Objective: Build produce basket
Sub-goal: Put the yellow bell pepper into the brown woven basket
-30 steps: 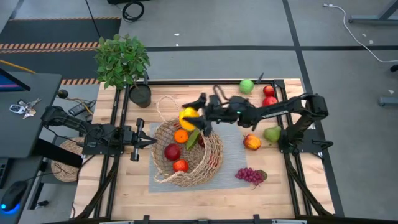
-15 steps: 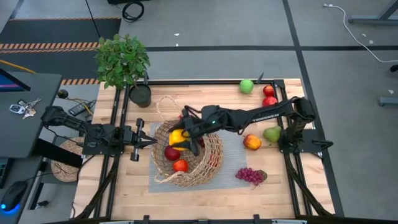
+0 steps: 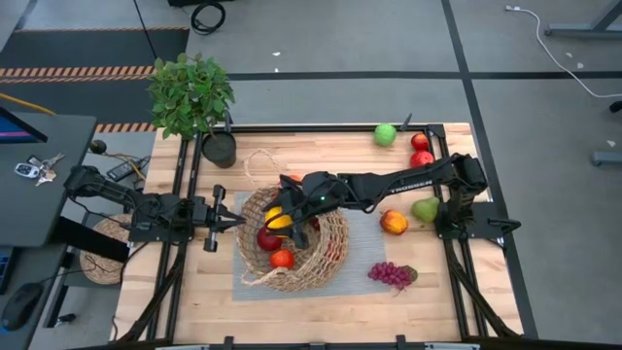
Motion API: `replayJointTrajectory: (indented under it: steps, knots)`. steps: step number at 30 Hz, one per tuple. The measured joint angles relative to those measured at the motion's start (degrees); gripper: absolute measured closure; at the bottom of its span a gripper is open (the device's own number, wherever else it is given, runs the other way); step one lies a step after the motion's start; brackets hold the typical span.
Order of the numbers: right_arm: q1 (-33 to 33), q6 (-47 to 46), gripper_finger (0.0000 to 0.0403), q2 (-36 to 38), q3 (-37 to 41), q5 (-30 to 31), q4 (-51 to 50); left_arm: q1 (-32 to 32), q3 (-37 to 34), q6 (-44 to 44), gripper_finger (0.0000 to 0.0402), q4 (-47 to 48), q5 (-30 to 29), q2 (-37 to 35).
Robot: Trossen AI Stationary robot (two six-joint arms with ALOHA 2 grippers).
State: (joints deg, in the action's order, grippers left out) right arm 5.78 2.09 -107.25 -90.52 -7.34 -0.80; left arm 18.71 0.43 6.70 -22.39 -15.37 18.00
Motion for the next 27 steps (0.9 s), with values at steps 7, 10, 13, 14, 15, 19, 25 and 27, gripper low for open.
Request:
replayJointTrajectory:
  steps: [7,10,13,14,15,19,25,27]
  knots:
    - [-0.57,3.41,0.0107,-1.92,-0.22,0.09,1.05,-0.01,-0.02,0.0,0.0366,0.02,-0.01,0.0]
    - [-0.72,5.68,0.0107,-3.67,-0.13,-0.01,0.5,0.0,-0.02,-0.01,0.0367,0.04,-0.01,0.0]
    - [-0.37,8.5,0.0107,-4.52,-0.11,-0.12,0.24,-0.01,-0.01,-0.01,0.0371,0.01,0.01,0.0]
    - [-0.19,9.43,0.0107,-4.59,-0.11,-0.14,-0.37,-0.01,-0.02,-0.01,0.0372,-0.09,-0.02,0.0]
    - [0.0,10.55,0.0107,-5.0,-0.14,-0.17,-0.06,-0.01,-0.02,-0.01,0.0373,-0.02,-0.02,-0.02]
    - [0.39,14.14,0.0107,-5.41,-0.11,0.27,-2.49,-0.01,-0.01,-0.01,0.0372,0.06,-0.02,-0.01]
    - [0.24,16.27,0.0096,-5.35,-0.11,4.4,-4.02,-0.01,-0.01,-0.02,0.0366,0.02,-0.02,-0.02]
    - [0.09,16.39,0.0089,-5.35,-0.11,4.38,-3.99,-0.01,0.0,-0.01,0.0368,0.02,-0.01,0.0]
